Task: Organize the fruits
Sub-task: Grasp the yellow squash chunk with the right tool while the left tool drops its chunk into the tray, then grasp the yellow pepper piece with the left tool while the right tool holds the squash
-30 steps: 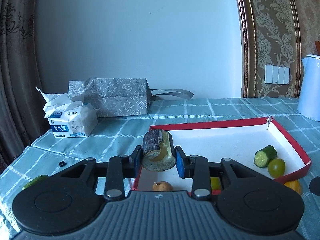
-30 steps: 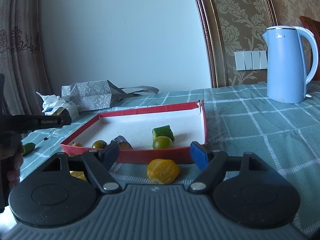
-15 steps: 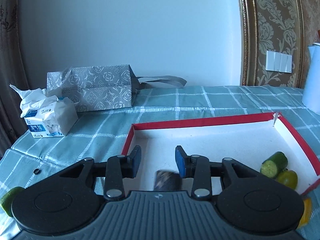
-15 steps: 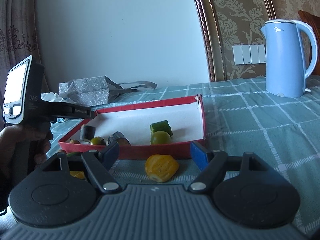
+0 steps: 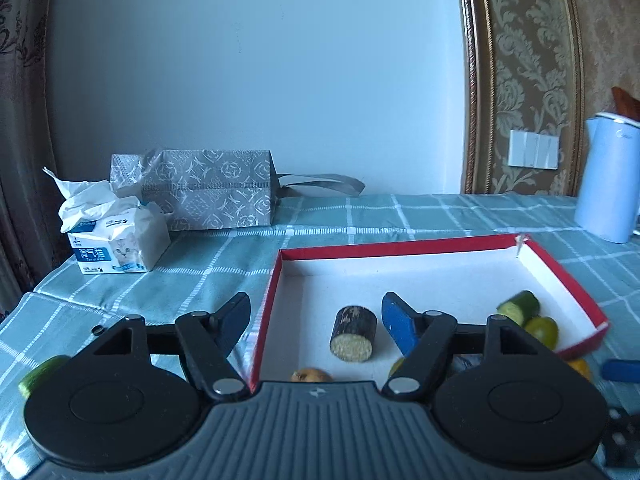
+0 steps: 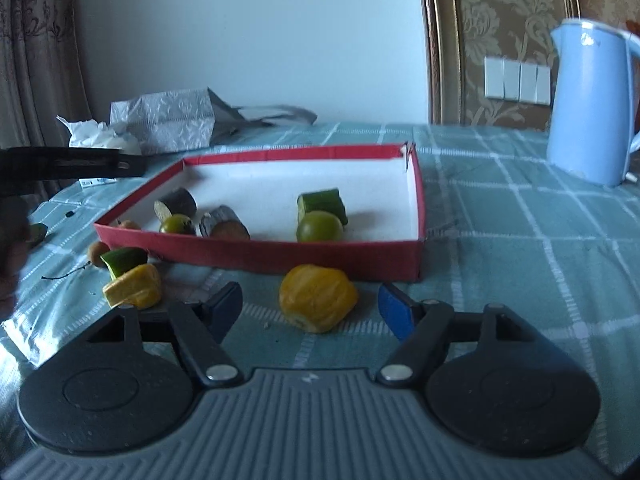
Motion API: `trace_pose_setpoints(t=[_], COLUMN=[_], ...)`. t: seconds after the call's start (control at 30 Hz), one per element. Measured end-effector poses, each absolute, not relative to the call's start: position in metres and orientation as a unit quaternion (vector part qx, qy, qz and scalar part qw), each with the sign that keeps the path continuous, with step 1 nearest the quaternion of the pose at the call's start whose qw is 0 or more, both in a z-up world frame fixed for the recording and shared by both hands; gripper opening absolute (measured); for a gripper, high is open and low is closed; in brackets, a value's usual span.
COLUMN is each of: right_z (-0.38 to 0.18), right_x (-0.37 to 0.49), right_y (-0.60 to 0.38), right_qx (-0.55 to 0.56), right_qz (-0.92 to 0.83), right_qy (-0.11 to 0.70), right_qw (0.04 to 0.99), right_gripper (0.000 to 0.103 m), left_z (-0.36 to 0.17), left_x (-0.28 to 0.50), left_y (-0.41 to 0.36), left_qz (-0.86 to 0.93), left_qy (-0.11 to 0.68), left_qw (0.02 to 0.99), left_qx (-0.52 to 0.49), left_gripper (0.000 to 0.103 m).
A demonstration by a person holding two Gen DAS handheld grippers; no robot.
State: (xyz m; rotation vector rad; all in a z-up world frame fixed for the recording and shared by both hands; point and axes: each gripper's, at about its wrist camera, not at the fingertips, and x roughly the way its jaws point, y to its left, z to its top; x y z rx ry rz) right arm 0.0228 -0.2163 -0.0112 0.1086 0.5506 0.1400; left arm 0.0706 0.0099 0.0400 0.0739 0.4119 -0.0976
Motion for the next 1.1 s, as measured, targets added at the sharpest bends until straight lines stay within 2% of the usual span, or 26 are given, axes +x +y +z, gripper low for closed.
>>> trace_pose_setpoints(t=[0.13, 0.27, 0.3, 0.47, 0.73, 1.1], right_z=[-0.014, -0.016, -0.016, -0.015, -0.009, -0.008], right_x=[0.032, 0.038, 0.039, 0.035, 0.023, 0.021], right_y=[-0.219, -0.217, -0.215, -0.216, -0.236, -0.244], right_qx=[0.064, 0.058, 0.051, 0.055, 0.086, 0.100], right_qz=[0.072, 0.067, 0.060, 0.054, 0.037, 0.038], right_qy=[0.283, 0.296, 0.296, 0.287, 0.258, 0.251], right_qw=[0.954, 0.951, 0.952, 0.955, 0.962, 0.962], right_gripper=[0.069, 0.047, 0.045, 0.044, 0.044, 0.044], left_z=[0.035, 0.025, 0.024, 0.018, 0.007, -0.015], left_x=[0.043, 0.025, 0.022, 0.006, -0.005, 0.019], left_y=[0.029, 0.042, 0.043, 0.040, -0.007, -0.042], left_qz=[-0.060, -0.066, -0.064, -0.083, -0.181, -0.225], left_qy=[0.205, 0.217, 0.216, 0.212, 0.202, 0.235], left_qw=[0.976, 0.973, 0.974, 0.972, 0.954, 0.925], left_qx=[0.033, 0.034, 0.035, 0.052, 0.126, 0.195], left_gripper=[0.074, 0.074, 0.074, 0.074, 0.074, 0.074])
